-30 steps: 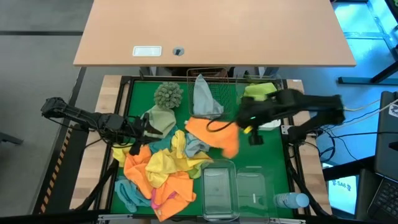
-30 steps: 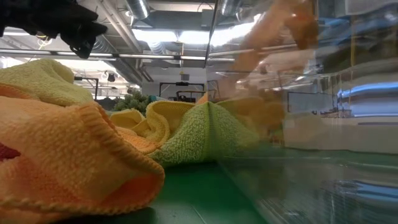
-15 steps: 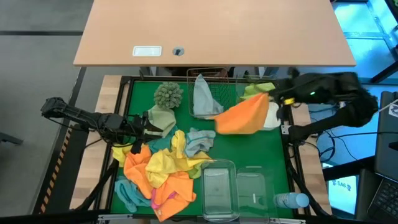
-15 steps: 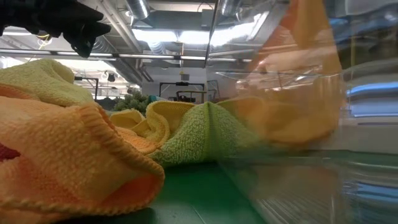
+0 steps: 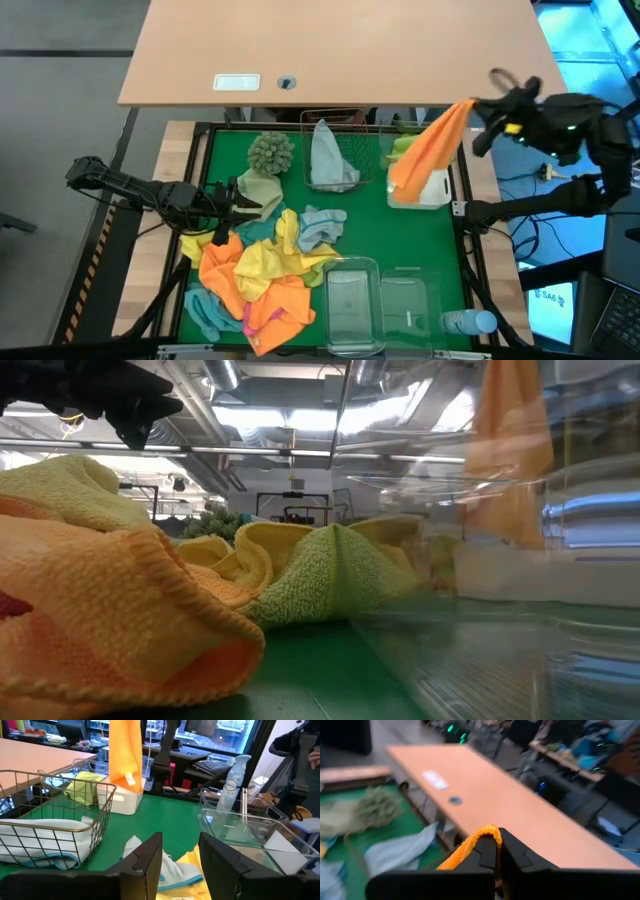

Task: Sort microfiber towel by color & place in baskets
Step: Put the orange microfiber towel into the white bin

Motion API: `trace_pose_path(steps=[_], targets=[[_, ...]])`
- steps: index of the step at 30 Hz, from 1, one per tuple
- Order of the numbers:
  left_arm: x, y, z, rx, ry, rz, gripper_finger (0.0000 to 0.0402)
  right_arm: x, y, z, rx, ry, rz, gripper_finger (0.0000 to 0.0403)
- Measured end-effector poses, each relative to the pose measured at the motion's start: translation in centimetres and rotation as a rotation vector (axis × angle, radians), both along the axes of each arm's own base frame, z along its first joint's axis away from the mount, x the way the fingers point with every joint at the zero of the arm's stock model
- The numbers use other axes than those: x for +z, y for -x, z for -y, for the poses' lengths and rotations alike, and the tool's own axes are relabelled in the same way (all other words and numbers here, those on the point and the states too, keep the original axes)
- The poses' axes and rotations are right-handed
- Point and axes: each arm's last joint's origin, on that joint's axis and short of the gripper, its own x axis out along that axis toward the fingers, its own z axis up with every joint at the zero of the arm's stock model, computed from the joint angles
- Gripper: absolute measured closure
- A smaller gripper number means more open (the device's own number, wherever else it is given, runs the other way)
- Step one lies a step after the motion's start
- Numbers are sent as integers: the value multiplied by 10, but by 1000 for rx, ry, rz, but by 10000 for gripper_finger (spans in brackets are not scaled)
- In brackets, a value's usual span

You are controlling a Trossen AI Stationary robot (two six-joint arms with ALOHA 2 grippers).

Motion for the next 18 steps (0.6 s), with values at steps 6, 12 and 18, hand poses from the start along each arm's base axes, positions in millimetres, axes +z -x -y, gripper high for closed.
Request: trace_pose_path(steps=[6, 12, 18], targets=[[0, 0, -1, 18, -2, 1, 278, 6, 25, -3, 1, 35, 75, 401], [0, 0, -1, 18, -2, 1, 278, 0, 36, -8, 83, -49, 88, 401], [0, 0, -1, 18, -2, 1, 278, -9, 31, -8, 118, -144, 27, 401]])
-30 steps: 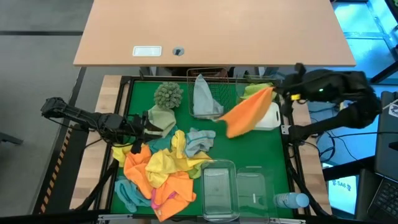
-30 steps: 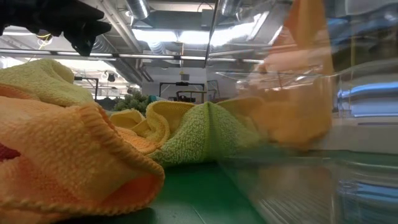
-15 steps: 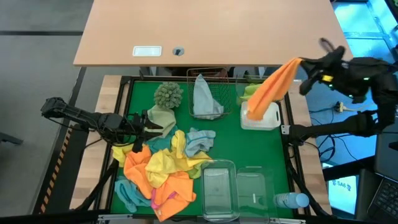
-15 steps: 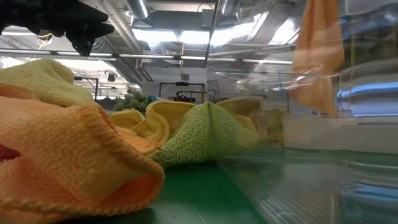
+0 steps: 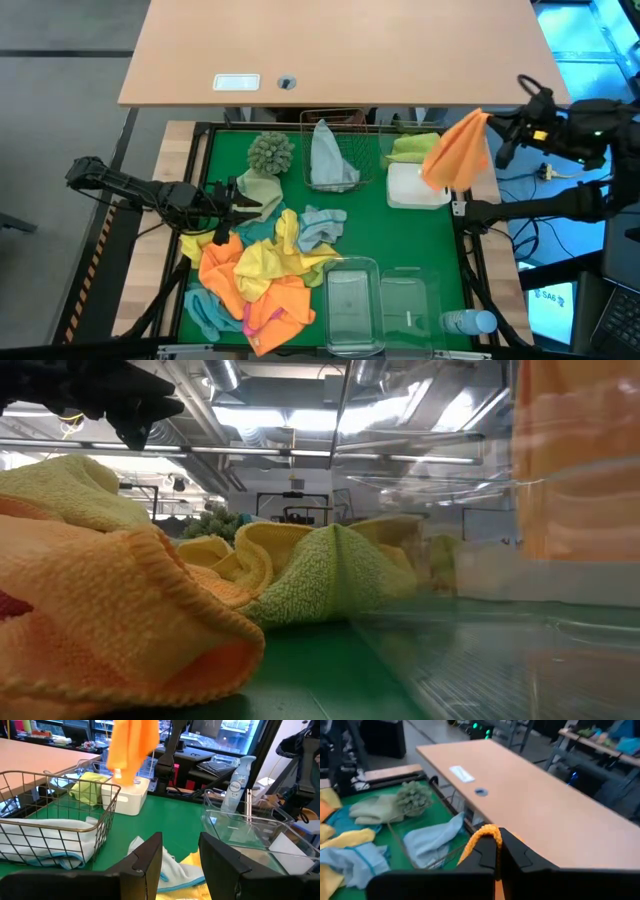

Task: Sort microfiber towel by color & place in baskets
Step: Put the orange microfiber towel into the white bin

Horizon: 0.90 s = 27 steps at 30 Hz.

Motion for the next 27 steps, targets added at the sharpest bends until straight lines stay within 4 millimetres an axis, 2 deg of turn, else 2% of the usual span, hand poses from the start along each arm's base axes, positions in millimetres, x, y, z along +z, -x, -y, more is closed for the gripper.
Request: trace_pose_path(steps=[8, 14, 20, 27], targets=[[0, 0, 0, 0, 0, 0, 278, -4, -31, 5, 23, -21, -90, 401], [0, 0, 0, 0, 0, 0, 278, -11, -53, 8, 47, -3, -223, 401], [0, 0, 0, 0, 0, 0, 278, -22, -57, 9, 67, -48, -356, 401], [0, 0, 0, -1, 0, 0, 278, -27, -59, 8, 72, -93, -368, 401]])
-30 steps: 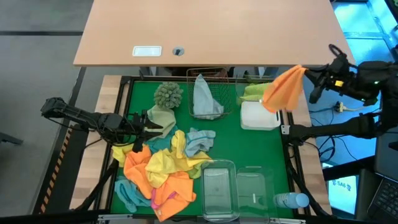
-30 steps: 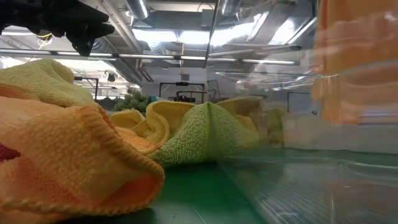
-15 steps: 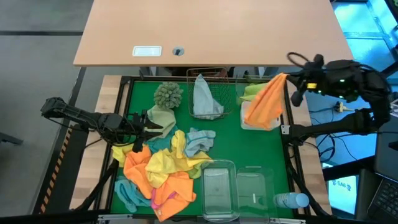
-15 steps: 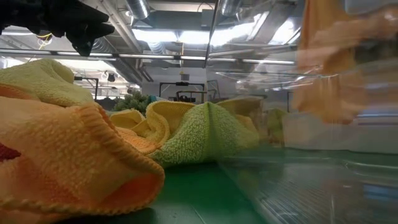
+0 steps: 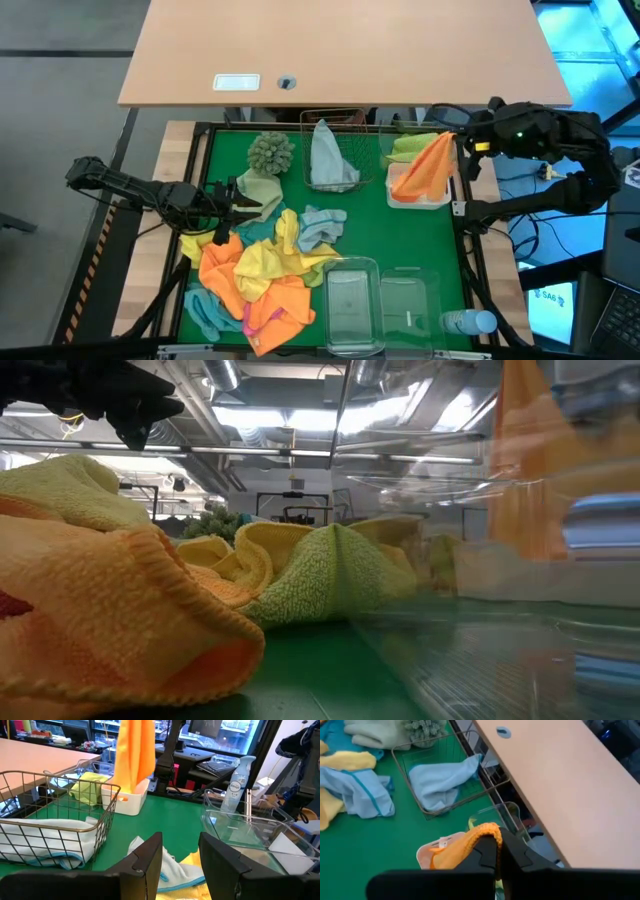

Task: Sort microfiber towel by color & place in baskets
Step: Put the orange microfiber towel into the white bin

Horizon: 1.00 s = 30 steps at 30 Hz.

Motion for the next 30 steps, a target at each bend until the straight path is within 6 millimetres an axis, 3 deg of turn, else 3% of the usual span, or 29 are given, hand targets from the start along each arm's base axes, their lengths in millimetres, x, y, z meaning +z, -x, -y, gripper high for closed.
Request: trace_pose_path(steps=[7, 21, 26, 30], targets=[[0, 0, 0, 0, 0, 0, 278, -44, -20, 3, 7, -28, -127, 401], [0, 0, 0, 0, 0, -1, 278, -147, -37, 6, -35, -90, -338, 401], [0, 0, 0, -1, 0, -1, 278, -173, -36, 7, -108, -110, -410, 401], [0, 0, 0, -1, 0, 0, 278, -189, -36, 4, -61, -208, -448, 401]])
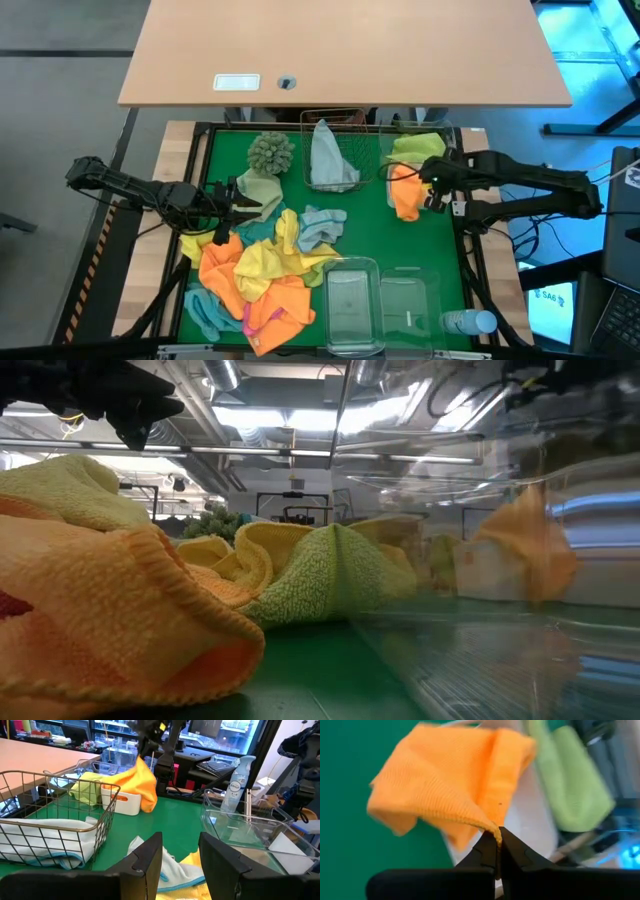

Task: Sort microfiber towel by color & place in baskets
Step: Put the orange microfiber towel into the white bin

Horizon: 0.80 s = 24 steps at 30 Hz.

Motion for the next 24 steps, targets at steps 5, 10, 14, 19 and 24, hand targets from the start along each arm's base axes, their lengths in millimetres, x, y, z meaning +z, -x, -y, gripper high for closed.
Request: trace_pose_path(steps=[5, 10, 14, 19, 24], targets=[[0, 0, 0, 0, 0, 0, 278, -21, -4, 0, 8, -33, -4, 401], [0, 0, 0, 0, 0, 0, 278, -44, -4, 0, 6, -35, -26, 401], [0, 0, 0, 0, 0, 0, 278, -47, -10, 2, -4, -29, 9, 400], [0, 0, 0, 0, 0, -1, 278, -50, -8, 15, -96, -11, -21, 400], [0, 0, 0, 0, 0, 0, 278, -56, -7, 34, -187, -60, -47, 400]])
